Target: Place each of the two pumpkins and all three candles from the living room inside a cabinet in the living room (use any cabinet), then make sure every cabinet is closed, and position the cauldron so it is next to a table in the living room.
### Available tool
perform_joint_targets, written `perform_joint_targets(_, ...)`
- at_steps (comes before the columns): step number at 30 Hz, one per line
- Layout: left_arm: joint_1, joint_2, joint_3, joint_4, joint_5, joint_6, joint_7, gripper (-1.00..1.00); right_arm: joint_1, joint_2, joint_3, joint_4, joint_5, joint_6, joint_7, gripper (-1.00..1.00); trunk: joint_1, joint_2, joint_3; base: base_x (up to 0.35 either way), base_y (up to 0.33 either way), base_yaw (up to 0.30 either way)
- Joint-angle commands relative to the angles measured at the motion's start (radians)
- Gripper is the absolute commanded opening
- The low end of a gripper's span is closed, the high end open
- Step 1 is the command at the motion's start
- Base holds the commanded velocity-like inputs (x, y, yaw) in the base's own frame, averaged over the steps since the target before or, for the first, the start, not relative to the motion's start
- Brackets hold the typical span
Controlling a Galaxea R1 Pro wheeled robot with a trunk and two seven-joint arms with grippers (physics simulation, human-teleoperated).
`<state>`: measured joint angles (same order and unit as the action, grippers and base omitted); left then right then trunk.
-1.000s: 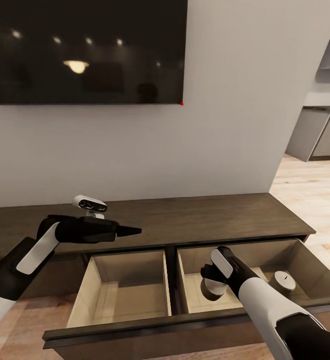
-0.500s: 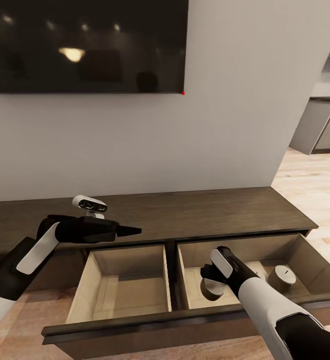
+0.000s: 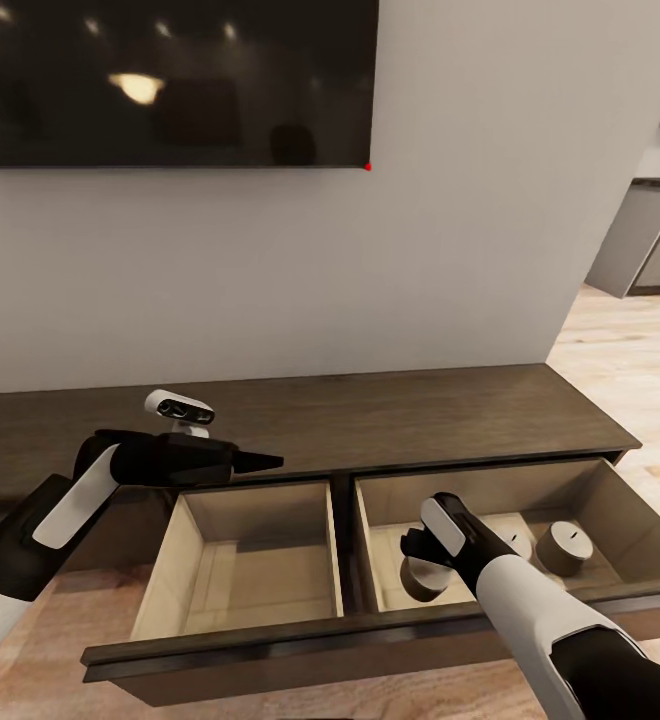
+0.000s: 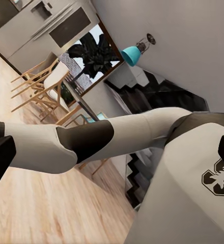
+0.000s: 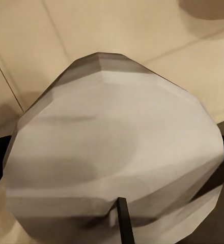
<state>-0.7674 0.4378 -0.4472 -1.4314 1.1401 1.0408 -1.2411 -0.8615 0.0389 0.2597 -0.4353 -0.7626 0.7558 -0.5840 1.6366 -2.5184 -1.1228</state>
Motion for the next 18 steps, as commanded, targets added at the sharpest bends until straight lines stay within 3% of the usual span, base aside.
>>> perform_joint_targets(1, -0.001, 0.001, -0.002, 0.0, 0.004, 0.006, -0.001, 1.0, 0.0, -0.001, 0.007, -0.001, -0.011, 0.002, -0.01, -1.0, 0.0, 0.0, -0.001, 0.0, 0.0, 0.0)
perform_joint_targets(7, -0.001, 0.001, -0.002, 0.0, 0.004, 0.006, -0.001, 1.0, 0.0, -0.001, 0.007, -0.001, -0.011, 0.002, -0.01, -1.0, 0.0, 0.0, -0.001, 0.0, 0.0, 0.0)
perform_joint_targets(8, -0.001, 0.001, -0.002, 0.0, 0.004, 0.006, -0.001, 1.0, 0.0, -0.001, 0.007, 0.0, -0.011, 0.002, -0.01, 1.0, 0.0, 0.0, -0.001, 0.0, 0.0, 0.0)
perform_joint_targets(18, -0.001, 0.001, -0.002, 0.0, 0.004, 0.006, -0.001, 1.0, 0.0, -0.001, 0.007, 0.0, -0.011, 0.002, -0.01, 1.0, 0.0, 0.0, -0.001, 0.0, 0.0, 0.0)
